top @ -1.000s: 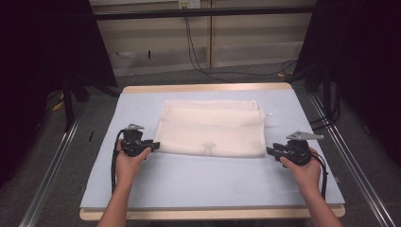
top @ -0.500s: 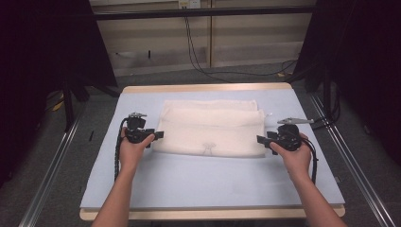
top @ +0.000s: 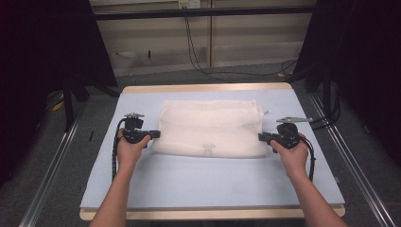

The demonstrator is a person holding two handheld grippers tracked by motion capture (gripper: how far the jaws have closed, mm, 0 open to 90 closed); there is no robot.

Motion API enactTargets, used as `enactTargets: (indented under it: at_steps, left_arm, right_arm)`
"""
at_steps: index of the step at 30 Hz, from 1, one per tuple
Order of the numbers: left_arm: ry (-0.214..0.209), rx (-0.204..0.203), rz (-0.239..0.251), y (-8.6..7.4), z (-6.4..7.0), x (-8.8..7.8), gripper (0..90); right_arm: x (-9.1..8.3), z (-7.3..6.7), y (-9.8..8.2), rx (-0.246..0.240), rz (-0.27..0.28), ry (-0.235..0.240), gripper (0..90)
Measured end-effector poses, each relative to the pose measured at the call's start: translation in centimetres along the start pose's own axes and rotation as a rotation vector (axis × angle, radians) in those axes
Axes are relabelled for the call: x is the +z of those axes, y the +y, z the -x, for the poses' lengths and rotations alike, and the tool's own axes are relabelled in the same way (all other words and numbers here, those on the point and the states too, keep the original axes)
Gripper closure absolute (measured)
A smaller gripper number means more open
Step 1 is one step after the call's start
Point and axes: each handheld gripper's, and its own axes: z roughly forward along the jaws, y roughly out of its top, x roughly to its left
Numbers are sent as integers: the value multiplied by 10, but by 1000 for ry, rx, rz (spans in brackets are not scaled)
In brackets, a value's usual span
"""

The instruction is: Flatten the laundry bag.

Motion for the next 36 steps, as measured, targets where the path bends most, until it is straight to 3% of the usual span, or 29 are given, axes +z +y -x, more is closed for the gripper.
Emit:
enactTargets:
  at_steps: [4, 8, 13, 16, 19, 23, 27, 31, 35, 36]
  left_arm:
    - [18, 20, 15, -13, 4, -12, 862]
    - [15, 10, 27, -30, 3, -14, 869]
    - [3, -5, 5, -35, 3, -13, 869]
    - [-1, -1, 14, -35, 4, -17, 869]
    - [-8, -4, 19, -38, 4, -20, 870]
    - [-3, -14, 50, -45, 7, -24, 873]
    - [-35, -14, 52, -49, 11, -33, 872]
    - [-13, 10, 15, -50, 15, -32, 850]
    - [6, -18, 1, -48, 17, -28, 829]
    - [7, -18, -31, -47, 17, -26, 814]
  right_arm:
    - [-4, 0, -10, -26, 7, 14, 830]
    - [-9, 1, -22, -39, 17, 25, 838]
    - [-8, 1, -27, -41, -2, 31, 841]
    - [-11, -3, -27, -57, -4, 32, 842]
    - [-17, -2, -31, -59, 3, 64, 843]
    - [-25, -2, -42, -69, 16, 78, 853]
    - [-35, -5, -51, -79, 15, 97, 852]
    - [-34, -5, -54, -84, 0, 99, 847]
    - [-27, -4, -53, -83, -33, 86, 839]
    - [-25, -5, -51, -79, -42, 76, 808]
